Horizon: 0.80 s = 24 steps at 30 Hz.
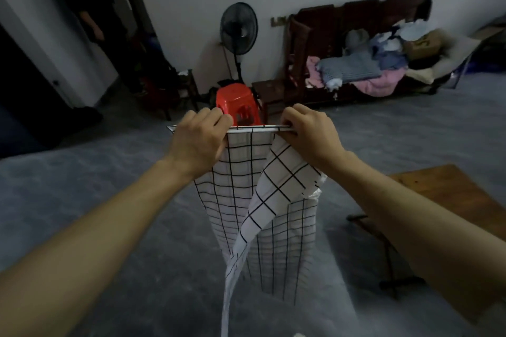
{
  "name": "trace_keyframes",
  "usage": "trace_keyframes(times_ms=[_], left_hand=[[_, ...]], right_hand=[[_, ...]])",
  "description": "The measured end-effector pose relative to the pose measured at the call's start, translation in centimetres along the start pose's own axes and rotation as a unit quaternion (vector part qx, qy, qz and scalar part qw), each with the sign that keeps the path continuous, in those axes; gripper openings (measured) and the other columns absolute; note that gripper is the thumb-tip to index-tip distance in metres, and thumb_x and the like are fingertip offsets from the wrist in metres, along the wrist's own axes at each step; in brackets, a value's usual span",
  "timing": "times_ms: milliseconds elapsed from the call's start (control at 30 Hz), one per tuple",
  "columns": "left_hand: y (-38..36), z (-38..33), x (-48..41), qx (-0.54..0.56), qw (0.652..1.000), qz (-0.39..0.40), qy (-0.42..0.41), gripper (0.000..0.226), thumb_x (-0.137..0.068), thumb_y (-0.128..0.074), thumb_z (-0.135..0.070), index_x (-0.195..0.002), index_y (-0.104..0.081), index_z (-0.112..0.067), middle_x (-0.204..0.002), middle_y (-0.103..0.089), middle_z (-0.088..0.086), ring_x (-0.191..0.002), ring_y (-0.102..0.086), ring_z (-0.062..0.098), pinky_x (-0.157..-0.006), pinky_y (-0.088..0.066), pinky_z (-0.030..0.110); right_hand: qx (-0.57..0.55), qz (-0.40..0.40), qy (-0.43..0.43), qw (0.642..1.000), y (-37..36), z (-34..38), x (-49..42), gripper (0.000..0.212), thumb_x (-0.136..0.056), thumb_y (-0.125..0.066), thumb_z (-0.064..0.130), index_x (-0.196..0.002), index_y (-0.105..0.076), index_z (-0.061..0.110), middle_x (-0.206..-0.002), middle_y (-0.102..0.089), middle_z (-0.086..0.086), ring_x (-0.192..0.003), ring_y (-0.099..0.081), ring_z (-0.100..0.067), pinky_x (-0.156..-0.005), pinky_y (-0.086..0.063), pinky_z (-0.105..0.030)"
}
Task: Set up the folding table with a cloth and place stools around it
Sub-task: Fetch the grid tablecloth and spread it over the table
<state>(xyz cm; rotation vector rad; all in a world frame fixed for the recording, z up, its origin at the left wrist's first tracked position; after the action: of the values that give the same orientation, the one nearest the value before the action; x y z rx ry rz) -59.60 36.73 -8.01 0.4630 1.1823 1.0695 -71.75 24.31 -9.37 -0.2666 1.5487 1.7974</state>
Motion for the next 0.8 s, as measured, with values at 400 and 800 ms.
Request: trace_keyframes(times_ms=[400, 800], left_hand=[[-9.5, -4.8, -17.8, 0.077, 0.991, -0.038, -0.107, 0.015, -0.082, -0.061, -0.011, -0.096, -0.059, -0.008, -0.084, -0.055, 0.009, -0.074, -0.051, 0.029, -0.061, -0.039, 0.043], [-20.3, -3.7, -34.1, 0.157, 0.955, -0.124, -0.220, 0.013, -0.084, -0.058, -0.009, -0.097, -0.056, -0.008, -0.084, -0.056, 0.012, -0.073, -0.052, 0.032, -0.061, -0.036, 0.039]], right_hand=[[0.087, -0.013, -0.098, 0.991, 1.9, -16.5, -4.1, 0.028, -0.086, -0.072, 0.036, -0.091, -0.060, 0.011, -0.087, -0.058, -0.005, -0.069, -0.058, -0.031, -0.058, -0.038, -0.032], [0.190, -0.029, -0.204, 0.960, -0.2, -28.9, -12.2, 0.023, -0.091, -0.067, 0.030, -0.096, -0.062, 0.008, -0.092, -0.062, -0.008, -0.072, -0.060, -0.032, -0.060, -0.048, -0.039]])
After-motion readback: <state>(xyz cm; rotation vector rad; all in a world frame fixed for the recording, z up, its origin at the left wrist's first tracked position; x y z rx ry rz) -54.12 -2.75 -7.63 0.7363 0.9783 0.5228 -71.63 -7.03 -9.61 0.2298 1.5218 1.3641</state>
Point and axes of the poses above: each hand's wrist, its own x-axis away from the middle knuckle, its own y-axis out of the back of the hand, z = x × y, the point moved 9 cm from there along -x, towards the middle knuckle
